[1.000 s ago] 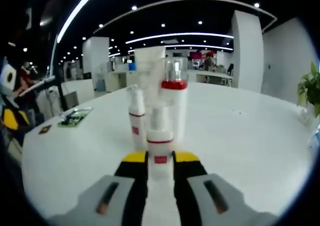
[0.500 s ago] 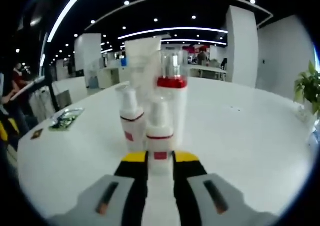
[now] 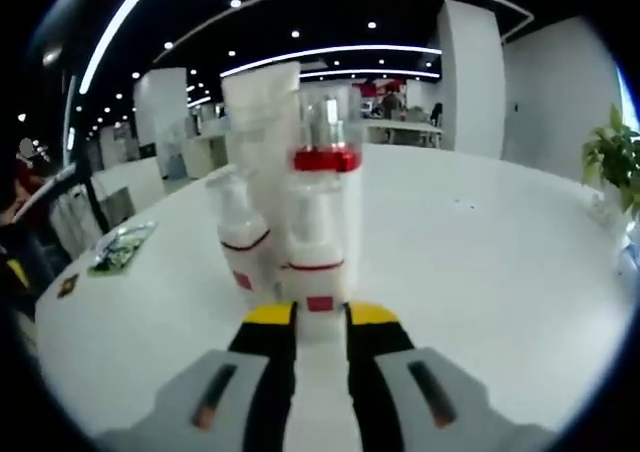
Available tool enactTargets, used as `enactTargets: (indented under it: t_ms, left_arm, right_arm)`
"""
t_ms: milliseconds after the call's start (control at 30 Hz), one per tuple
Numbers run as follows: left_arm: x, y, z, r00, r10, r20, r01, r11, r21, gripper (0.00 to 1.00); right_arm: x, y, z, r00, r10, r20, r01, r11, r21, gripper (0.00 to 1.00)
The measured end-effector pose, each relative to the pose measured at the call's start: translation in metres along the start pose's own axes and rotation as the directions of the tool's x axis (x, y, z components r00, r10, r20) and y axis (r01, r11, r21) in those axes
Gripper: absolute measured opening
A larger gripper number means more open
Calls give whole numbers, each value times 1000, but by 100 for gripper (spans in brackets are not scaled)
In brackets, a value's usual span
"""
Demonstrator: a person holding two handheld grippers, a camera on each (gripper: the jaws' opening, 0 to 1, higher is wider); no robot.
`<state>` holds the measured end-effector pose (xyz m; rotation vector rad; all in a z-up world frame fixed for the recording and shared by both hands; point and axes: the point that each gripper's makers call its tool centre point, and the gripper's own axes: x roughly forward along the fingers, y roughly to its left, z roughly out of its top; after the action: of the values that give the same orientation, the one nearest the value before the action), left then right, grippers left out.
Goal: Arrange the skincare products in the storage area until every visible bottle or jar stands upright without overlapping.
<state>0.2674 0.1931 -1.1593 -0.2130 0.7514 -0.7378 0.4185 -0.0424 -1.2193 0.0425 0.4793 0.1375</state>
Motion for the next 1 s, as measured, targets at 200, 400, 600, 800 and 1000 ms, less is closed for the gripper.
enactTargets:
  t_ms: [200,400,600,800,1000]
  left_arm:
    - [3,-2,2,1000,-9,3,9,1000,6,24]
    - [5,-6,0,1000,-16,3,16,1000,10,24]
    - [3,-4,-4,1000,-12,6,12,1000,0,24]
    - [0,-1,-5,1000,-2,9,2,1000,-8,24]
    - [1,-1,-3,1000,-2,13,2,1000,-11,24]
  right_arm:
    - [-4,-3,-5,1000,18,-20,-18,999,-38,18]
    - [-6,-13,-6,1000,5,-31,-8,997,-75,16]
    - [-4,-5,0,999,33,-22,-34,997,-72,16]
    - [0,4,7,998,55,-9,-55,997,-63,15]
    - [3,6,7,998,55,-10,-56,997,-50,15]
